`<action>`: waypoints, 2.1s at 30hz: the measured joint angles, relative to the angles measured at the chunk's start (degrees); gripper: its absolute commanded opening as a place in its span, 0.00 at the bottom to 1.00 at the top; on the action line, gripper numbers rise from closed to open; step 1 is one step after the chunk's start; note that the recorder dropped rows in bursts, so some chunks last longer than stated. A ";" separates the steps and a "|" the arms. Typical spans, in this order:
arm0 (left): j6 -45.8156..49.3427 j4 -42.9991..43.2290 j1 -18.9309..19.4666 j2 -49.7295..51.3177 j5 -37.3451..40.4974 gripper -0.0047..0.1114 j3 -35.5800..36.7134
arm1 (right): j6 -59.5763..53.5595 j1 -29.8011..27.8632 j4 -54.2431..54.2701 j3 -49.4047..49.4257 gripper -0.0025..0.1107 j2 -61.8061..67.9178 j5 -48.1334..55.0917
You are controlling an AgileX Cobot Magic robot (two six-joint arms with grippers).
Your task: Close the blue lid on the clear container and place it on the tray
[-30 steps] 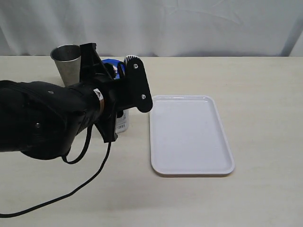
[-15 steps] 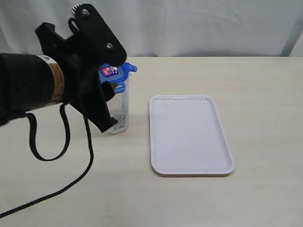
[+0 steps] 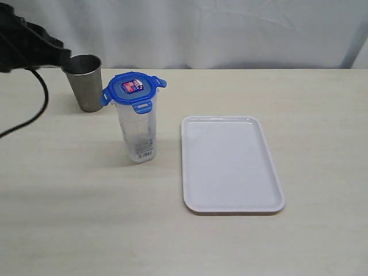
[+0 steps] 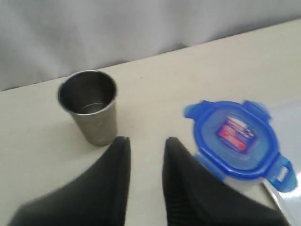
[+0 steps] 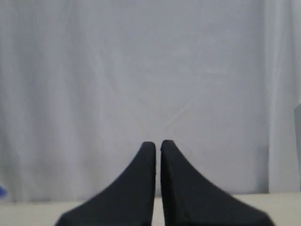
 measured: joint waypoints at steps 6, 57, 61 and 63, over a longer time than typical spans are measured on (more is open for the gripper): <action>24.25 -22.84 8.51 1.86 1.78 0.04 -0.13 | 11.65 0.00 3.56 -0.44 0.06 0.00 -5.68; 113.05 -91.72 18.04 16.96 20.70 0.53 17.52 | -44.67 4.39 46.51 -78.39 0.06 82.69 55.34; 113.05 -92.38 25.69 17.27 28.37 0.42 18.01 | -48.12 3.87 49.64 -77.24 0.06 82.69 55.59; 113.05 -92.38 29.41 17.39 27.09 0.42 18.01 | -48.76 3.87 50.21 -77.24 0.06 82.69 55.66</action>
